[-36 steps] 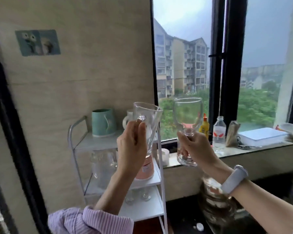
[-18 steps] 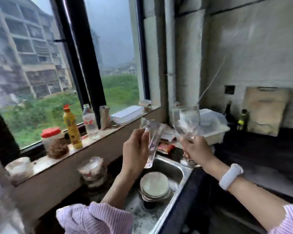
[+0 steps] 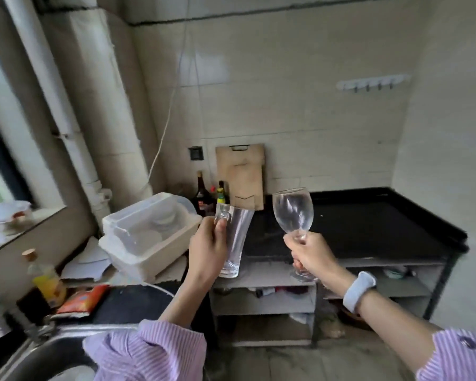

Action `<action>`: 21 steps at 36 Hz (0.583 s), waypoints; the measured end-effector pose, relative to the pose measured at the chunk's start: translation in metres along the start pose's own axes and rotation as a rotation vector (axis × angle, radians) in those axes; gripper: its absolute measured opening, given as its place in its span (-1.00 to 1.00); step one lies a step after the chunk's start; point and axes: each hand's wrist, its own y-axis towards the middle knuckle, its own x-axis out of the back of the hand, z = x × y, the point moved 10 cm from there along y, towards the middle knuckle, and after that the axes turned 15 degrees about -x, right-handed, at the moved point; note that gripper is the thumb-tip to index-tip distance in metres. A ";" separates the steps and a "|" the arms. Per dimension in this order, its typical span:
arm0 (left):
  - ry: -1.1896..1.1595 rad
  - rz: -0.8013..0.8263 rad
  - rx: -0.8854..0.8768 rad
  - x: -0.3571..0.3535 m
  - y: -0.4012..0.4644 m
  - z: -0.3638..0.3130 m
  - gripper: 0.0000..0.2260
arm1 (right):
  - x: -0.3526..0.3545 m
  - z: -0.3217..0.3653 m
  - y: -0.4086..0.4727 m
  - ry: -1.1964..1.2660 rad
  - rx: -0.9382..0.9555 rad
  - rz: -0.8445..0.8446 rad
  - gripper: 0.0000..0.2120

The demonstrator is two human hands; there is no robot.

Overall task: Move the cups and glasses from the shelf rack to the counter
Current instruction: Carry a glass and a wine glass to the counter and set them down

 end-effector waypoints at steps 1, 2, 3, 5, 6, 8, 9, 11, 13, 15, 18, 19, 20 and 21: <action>-0.017 0.004 -0.009 -0.017 0.008 0.001 -0.74 | 0.013 -0.005 0.012 0.011 -0.013 -0.017 -0.76; -0.035 0.009 -0.018 -0.033 0.016 0.003 -0.74 | 0.026 -0.009 0.024 0.018 -0.023 -0.034 -0.77; -0.057 0.015 -0.026 -0.050 0.023 0.006 -0.74 | 0.038 -0.013 0.036 0.022 -0.030 -0.053 -0.78; -0.114 0.037 -0.020 -0.084 0.036 0.017 -0.77 | 0.059 -0.020 0.062 0.025 -0.038 -0.091 -0.77; -0.140 0.053 -0.008 -0.102 0.042 0.025 -0.79 | 0.068 -0.024 0.077 0.021 -0.044 -0.112 -0.76; -0.170 0.082 0.008 -0.134 0.055 0.042 -0.79 | 0.081 -0.028 0.106 0.023 -0.059 -0.138 -0.76; -0.182 0.093 0.015 -0.151 0.063 0.052 -0.79 | 0.086 -0.030 0.123 0.033 -0.068 -0.142 -0.76; -0.199 0.108 0.032 -0.181 0.082 0.073 -0.79 | 0.093 -0.029 0.157 0.032 -0.083 -0.148 -0.75; -0.232 0.136 0.047 -0.216 0.107 0.098 -0.80 | 0.098 -0.024 0.201 0.016 -0.090 -0.165 -0.76; -0.242 0.159 0.038 -0.236 0.123 0.110 -0.81 | 0.100 -0.020 0.226 0.004 -0.103 -0.176 -0.76; -0.278 0.191 0.042 -0.279 0.158 0.145 -0.79 | 0.101 -0.016 0.281 -0.012 -0.130 -0.193 -0.77; -0.282 0.201 0.045 -0.294 0.170 0.157 -0.80 | 0.101 -0.015 0.298 -0.015 -0.145 -0.193 -0.78; -0.292 0.209 0.053 -0.309 0.180 0.169 -0.80 | 0.101 -0.015 0.314 -0.019 -0.153 -0.191 -0.79; -0.300 0.216 0.065 -0.324 0.189 0.179 -0.80 | 0.102 -0.015 0.329 -0.029 -0.159 -0.191 -0.79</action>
